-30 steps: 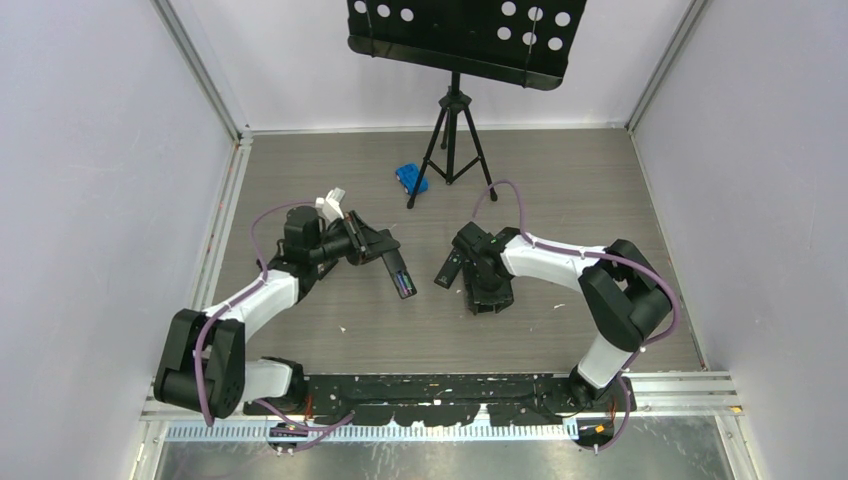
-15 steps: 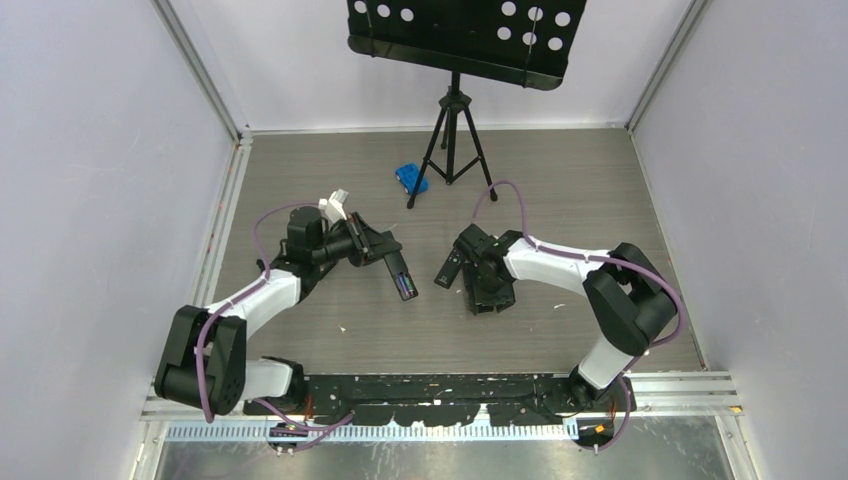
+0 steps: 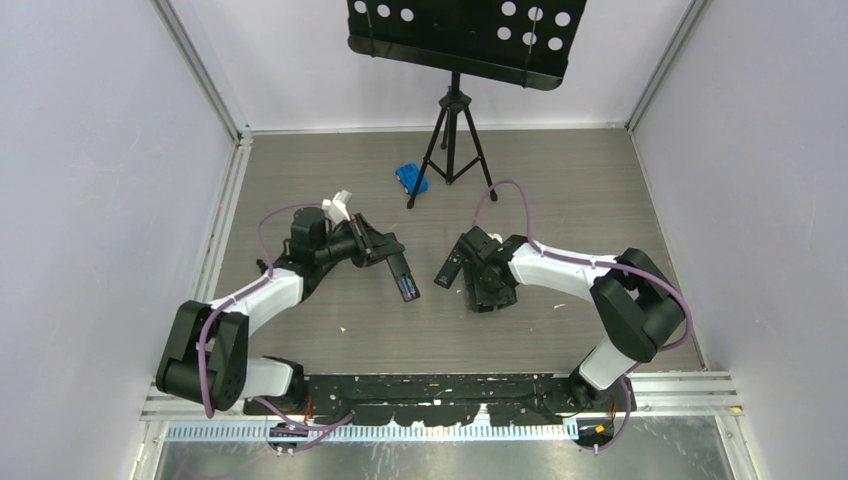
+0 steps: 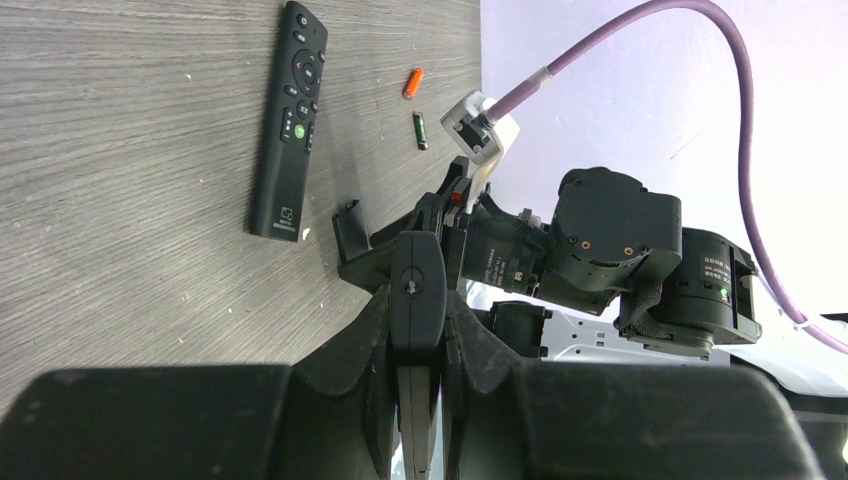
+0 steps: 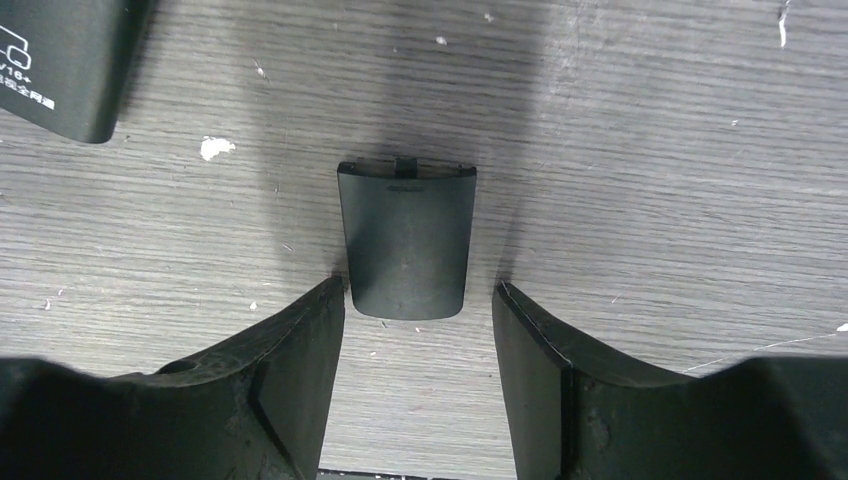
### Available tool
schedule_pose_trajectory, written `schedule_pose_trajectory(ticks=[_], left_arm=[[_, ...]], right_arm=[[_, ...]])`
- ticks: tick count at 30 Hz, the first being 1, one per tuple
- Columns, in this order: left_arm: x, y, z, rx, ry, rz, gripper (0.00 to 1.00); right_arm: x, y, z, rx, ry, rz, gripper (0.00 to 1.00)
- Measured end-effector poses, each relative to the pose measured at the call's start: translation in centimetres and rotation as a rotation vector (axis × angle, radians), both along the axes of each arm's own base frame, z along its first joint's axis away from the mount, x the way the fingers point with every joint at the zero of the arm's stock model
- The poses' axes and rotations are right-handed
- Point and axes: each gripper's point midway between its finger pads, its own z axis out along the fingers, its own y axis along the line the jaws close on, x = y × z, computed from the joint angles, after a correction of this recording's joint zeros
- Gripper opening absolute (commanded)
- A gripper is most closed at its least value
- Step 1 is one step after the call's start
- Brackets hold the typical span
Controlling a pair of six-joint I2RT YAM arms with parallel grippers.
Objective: Load the batteries into the remote control
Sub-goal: Pick up the battery cover at the center of the board.
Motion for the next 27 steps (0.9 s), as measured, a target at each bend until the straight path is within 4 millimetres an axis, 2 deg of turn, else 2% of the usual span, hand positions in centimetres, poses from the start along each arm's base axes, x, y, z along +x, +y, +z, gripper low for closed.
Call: schedule_pose_trajectory(ticks=[4, 9, 12, 21, 27], left_arm=[[-0.1, -0.2, 0.0, 0.000, -0.001, -0.005, 0.00], [-0.2, -0.3, 0.0, 0.002, -0.001, -0.006, 0.00], [-0.2, -0.5, 0.1, 0.001, -0.004, -0.008, 0.00], [-0.3, -2.1, -0.8, 0.021, 0.009, -0.045, 0.00], [-0.1, -4.0, -2.3, 0.059, 0.015, -0.089, 0.00]], right_arm=[[0.3, 0.0, 0.0, 0.000, -0.019, -0.004, 0.58], [1.2, 0.3, -0.1, 0.002, -0.047, -0.007, 0.42], [1.6, 0.6, 0.0, 0.008, -0.059, -0.011, 0.36], [1.7, 0.6, 0.5, 0.051, -0.108, -0.015, 0.35], [0.7, -0.2, 1.5, 0.065, -0.134, 0.026, 0.36]])
